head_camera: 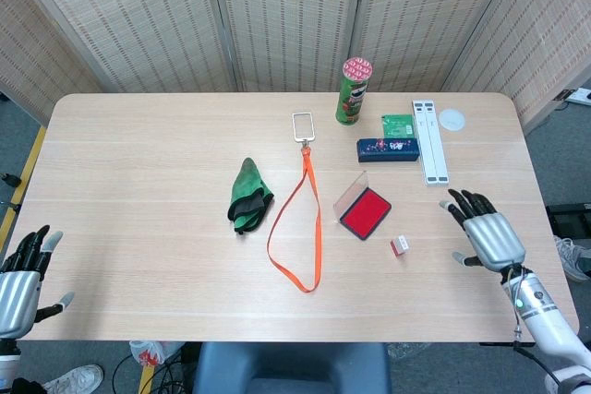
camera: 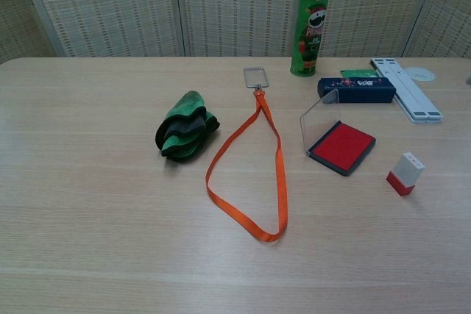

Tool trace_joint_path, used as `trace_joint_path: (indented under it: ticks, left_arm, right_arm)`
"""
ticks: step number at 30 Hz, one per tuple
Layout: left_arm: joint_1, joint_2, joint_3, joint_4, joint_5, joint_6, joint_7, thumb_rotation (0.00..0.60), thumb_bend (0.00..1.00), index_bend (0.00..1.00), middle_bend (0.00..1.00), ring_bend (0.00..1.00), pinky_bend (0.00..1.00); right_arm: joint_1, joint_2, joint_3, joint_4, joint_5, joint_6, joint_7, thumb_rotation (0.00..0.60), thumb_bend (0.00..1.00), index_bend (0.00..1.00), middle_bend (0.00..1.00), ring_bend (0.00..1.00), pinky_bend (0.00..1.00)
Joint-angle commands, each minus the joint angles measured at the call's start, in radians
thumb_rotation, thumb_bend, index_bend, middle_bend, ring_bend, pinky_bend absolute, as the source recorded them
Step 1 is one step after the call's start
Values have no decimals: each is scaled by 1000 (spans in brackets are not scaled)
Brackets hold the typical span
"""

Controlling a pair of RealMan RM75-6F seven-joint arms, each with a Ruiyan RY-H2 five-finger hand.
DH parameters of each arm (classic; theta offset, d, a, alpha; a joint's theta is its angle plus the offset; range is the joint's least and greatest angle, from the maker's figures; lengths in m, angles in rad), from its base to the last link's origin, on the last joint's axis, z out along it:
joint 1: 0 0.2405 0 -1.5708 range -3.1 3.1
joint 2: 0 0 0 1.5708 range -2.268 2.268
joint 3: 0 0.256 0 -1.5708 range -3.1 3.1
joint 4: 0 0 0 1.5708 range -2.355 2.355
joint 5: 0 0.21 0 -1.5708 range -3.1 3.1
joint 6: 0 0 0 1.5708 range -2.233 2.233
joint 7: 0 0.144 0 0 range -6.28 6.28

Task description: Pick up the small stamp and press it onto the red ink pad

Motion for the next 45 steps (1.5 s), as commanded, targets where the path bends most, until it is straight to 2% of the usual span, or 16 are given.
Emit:
trace_joint_path:
  ticks: [1, 6, 15, 27, 36, 45]
  left_arm:
    - [3, 2, 1, -2, 3, 7, -4, 600, 200, 92, 53, 65, 266]
    - [11, 5, 9, -6, 17, 21, -10, 600, 200, 92, 53, 65, 266]
    - [14, 9, 8, -5, 21, 29, -25, 600, 200, 92, 53, 65, 266]
    - [16, 9, 9, -6, 24, 33, -25, 600, 200, 92, 53, 65, 266]
    - [17, 9, 8, -7, 26, 36, -24, 600, 200, 92, 53, 65, 266]
    - [21, 9, 12, -6, 44, 50, -33, 600, 200, 92, 53, 65, 266]
  right_arm:
    - [66, -11, -3, 17, -28, -68, 50, 600, 171, 223, 0, 0, 32]
    - [129, -40, -9, 18, -26, -153, 7, 600, 178, 280, 0, 0, 7]
    - [180, -93, -8, 25, 29, -220, -55, 600, 180, 281, 0, 0, 6]
    - [197, -129, -26, 59, 53, -229, -70, 600, 181, 298, 1, 0, 6]
    - [208, -166, -36, 105, 51, -222, -62, 600, 184, 400, 36, 0, 6]
    - [223, -205, -37, 149, 55, -224, -57, 600, 185, 457, 75, 0, 6]
